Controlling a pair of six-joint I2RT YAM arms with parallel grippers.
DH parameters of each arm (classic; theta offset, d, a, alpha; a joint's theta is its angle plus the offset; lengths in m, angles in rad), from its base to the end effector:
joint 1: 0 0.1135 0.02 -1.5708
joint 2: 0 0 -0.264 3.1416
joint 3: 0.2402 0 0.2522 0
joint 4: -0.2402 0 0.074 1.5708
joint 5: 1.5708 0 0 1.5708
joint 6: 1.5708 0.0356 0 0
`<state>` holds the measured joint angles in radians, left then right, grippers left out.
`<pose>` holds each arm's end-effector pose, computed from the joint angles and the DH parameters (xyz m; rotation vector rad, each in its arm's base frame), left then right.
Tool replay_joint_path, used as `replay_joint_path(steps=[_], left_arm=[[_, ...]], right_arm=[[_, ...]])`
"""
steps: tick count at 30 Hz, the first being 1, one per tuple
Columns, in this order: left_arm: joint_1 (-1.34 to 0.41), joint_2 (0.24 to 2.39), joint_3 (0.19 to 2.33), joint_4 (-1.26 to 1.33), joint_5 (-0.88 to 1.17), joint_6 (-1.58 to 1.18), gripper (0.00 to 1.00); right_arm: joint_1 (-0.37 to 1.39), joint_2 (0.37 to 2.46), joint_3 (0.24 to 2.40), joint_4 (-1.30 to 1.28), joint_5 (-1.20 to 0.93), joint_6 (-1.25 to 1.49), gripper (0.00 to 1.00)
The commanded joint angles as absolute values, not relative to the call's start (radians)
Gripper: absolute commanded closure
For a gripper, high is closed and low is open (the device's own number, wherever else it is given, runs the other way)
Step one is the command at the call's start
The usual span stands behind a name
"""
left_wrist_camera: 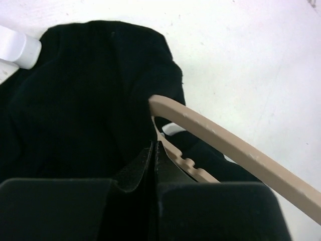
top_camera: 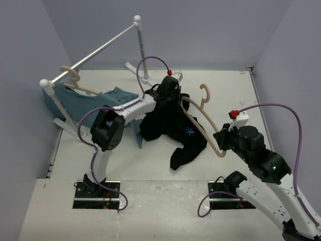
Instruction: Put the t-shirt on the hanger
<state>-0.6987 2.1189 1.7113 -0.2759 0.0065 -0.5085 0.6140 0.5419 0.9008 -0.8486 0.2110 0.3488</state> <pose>0.3760 -0.3161 0.2276 0.2256 2.3267 -0.6368 0.0845 0.0504 0.3407 -0.1430 2.0654 0.3803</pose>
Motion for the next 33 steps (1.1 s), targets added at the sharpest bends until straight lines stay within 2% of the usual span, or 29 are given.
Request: replay_joint_path(steps=[1,6,8,13,20,27,33], left_arm=[[-0.700,1.969,1.644,-0.172,0.094,-0.557,1.00],[-0.709,1.852,1.535,-0.078,0.184,-0.592,1.00],[-0.728,1.760,1.483,-0.069,0.190,-0.590,1.00],[-0.746,1.633,1.450,-0.114,0.169,-0.556,1.00],[-0.753,1.561,1.579,-0.342,0.166,-0.474,1.00],[-0.789,1.573,1.704,-0.550,0.173,-0.366,1.00],[-0.875,1.591,1.817,-0.744,0.147,-0.234,1.00]], right_arm=[[0.608,0.535,0.851,-0.709,0.193,0.422,1.00],[0.609,0.473,0.691,-0.531,0.186,0.512,1.00],[0.609,0.426,0.596,-0.329,0.149,0.520,1.00],[0.609,0.358,0.411,-0.023,0.134,0.570,1.00],[0.610,0.361,0.267,0.310,0.115,0.559,1.00],[0.611,0.389,0.187,0.627,-0.017,0.456,1.00],[0.609,0.436,0.227,0.699,-0.066,0.395,1.00]])
